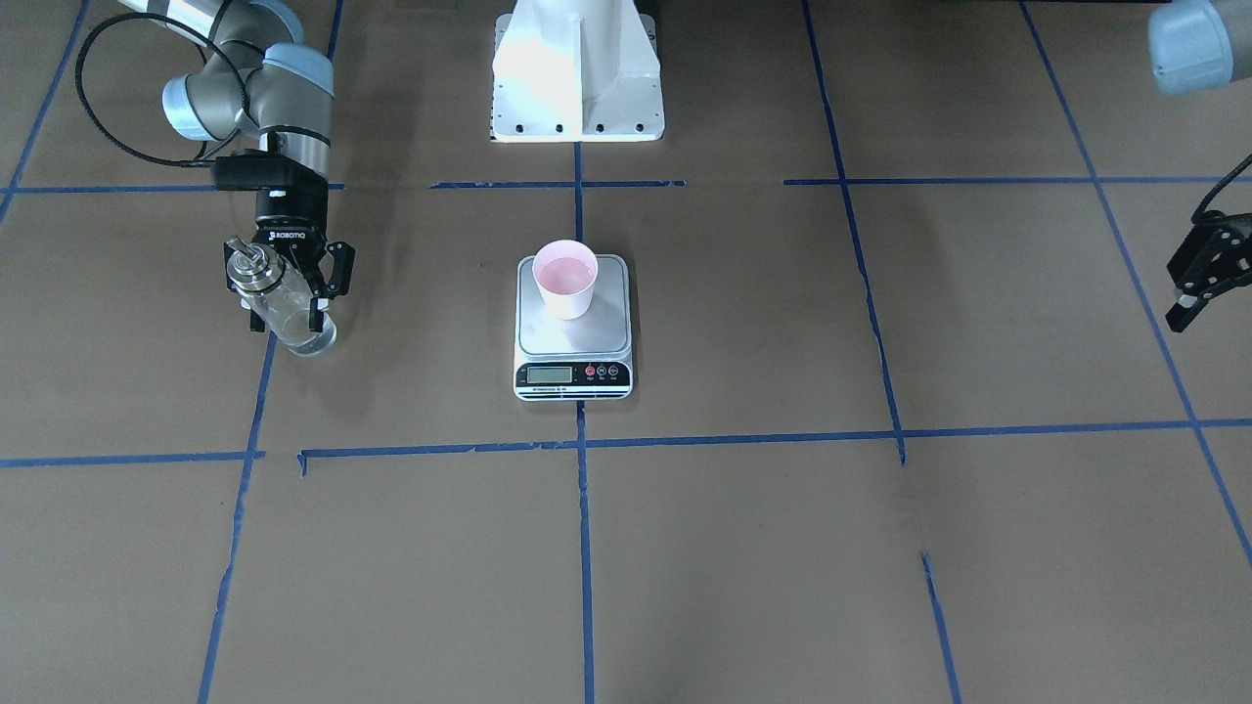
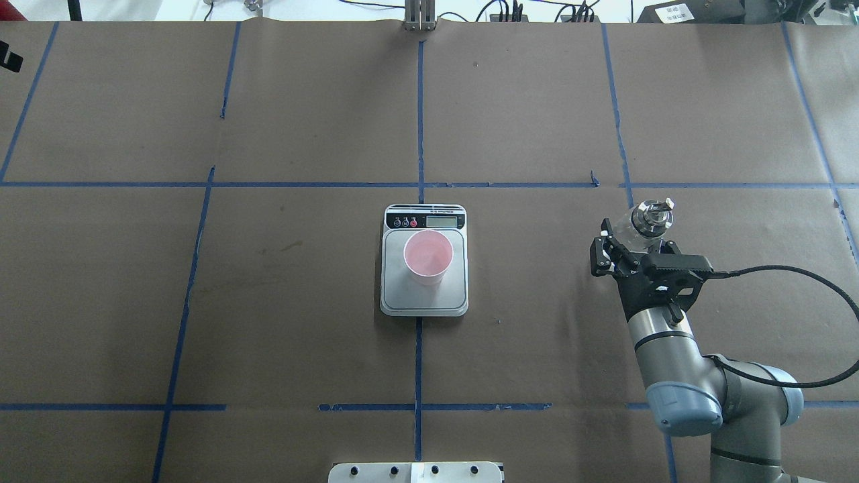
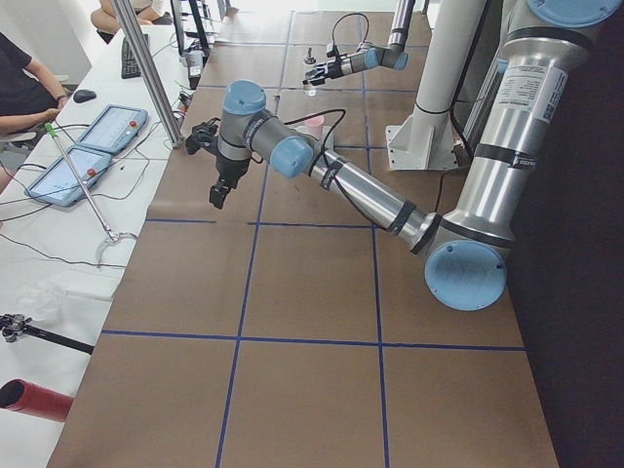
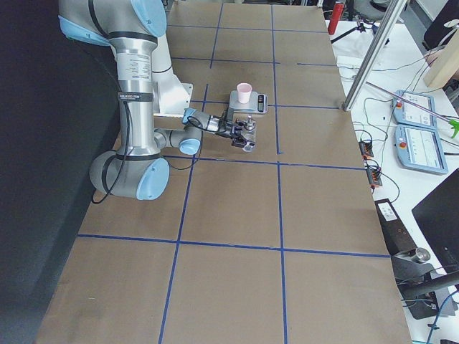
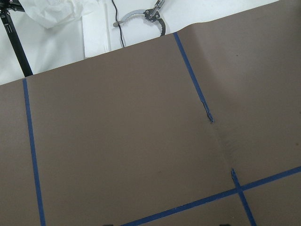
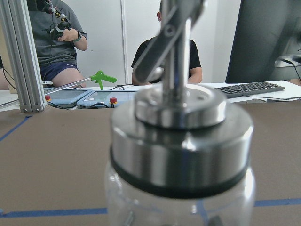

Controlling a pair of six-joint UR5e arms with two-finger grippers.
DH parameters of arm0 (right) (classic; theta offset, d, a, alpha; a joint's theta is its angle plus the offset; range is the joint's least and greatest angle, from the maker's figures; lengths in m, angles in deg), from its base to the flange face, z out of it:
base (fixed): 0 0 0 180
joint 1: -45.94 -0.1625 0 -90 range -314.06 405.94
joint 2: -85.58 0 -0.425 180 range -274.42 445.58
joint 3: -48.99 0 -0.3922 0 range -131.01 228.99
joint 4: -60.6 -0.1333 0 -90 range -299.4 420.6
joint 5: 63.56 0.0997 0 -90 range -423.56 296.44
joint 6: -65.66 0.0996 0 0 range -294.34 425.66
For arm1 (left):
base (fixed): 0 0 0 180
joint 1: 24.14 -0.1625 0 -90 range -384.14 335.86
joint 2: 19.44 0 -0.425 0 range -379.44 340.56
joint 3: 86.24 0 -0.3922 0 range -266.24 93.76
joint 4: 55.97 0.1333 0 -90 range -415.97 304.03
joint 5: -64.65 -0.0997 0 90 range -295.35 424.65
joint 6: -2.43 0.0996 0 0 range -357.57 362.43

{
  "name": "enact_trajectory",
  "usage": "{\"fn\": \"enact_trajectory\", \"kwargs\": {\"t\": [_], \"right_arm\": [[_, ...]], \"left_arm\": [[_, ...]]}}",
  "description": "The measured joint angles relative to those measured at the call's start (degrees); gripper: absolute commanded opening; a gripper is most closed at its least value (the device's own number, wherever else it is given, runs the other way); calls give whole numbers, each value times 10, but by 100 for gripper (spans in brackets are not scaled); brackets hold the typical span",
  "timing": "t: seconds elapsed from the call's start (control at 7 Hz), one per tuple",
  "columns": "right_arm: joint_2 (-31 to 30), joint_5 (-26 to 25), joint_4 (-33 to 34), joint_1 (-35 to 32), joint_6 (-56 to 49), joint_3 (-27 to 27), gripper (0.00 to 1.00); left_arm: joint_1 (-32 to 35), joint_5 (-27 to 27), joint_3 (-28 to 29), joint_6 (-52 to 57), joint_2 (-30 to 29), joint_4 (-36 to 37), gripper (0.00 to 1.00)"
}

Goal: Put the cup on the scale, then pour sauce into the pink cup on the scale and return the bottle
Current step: 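Lower the glass bottle onto the table with the right gripper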

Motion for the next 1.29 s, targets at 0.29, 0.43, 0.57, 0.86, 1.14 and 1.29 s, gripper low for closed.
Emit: {"fn": "enact_trajectory", "kwargs": {"t": [0.29,0.43,0.57,0.86,1.14,1.29], "right_arm": [[-6,-2,0,0,0,5,0],[-6,-3,0,1,1,5,0],[-8,-3,0,1,3,6,0],[-11,-3,-1,1,6,6,0],[-11,-4,-1,2,8,7,0],[-12,-4,-1,2,9,7,0]], "left_arm": [[0,0,0,0,0,0,80],[0,0,-1,0,-1,0,80],[0,0,-1,0,-1,0,80],[1,0,-1,0,-3,0,80],[6,0,-1,0,-4,0,80],[9,0,-1,0,-4,0,80]]}}
